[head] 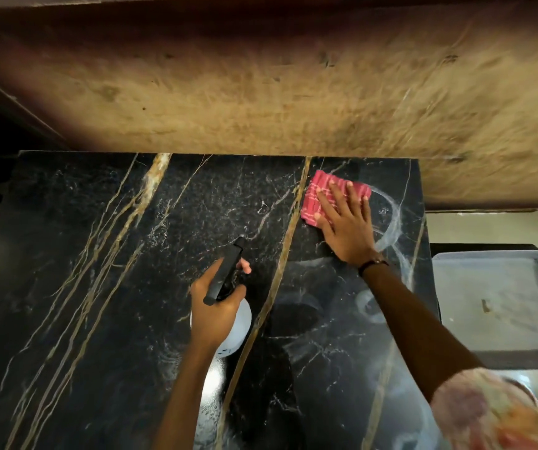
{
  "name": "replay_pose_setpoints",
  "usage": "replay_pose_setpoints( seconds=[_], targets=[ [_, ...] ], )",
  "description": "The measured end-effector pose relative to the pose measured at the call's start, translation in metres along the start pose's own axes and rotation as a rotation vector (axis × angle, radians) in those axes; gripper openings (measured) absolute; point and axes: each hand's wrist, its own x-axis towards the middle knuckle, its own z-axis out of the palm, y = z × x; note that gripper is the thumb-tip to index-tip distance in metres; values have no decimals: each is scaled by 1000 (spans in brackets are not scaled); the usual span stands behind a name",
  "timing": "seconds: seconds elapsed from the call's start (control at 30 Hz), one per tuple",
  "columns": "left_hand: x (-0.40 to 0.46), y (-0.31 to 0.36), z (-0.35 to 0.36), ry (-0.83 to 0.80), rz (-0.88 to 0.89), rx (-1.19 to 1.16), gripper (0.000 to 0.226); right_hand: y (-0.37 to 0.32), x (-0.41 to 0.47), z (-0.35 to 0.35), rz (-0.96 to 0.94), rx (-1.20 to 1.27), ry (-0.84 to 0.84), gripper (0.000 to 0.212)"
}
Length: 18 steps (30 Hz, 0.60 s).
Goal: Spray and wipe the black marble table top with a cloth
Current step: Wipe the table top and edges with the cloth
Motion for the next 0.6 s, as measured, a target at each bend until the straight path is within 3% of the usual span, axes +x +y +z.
replay_pose_setpoints(
  seconds=[0.07, 0.2, 0.33, 0.5, 0.6],
  targets=[
    [-6, -2, 3, -4, -9, -14, 37, -25, 9, 2, -2, 12, -8, 55],
    [-18, -3, 8, -12, 0, -28, 35, -67, -25, 20, -241, -50, -59, 53],
    [-32, -7, 9, -25, -9, -6, 34, -50, -92, 28, -432, -39, -68, 52],
    [-48, -13, 6, -5, -18, -22, 41, 28, -97, 12, -217, -90, -24, 53],
    [-58, -19, 5, 0, -27, -18, 41, 11, -61, 8, -10, 24, -3, 54]
  ],
)
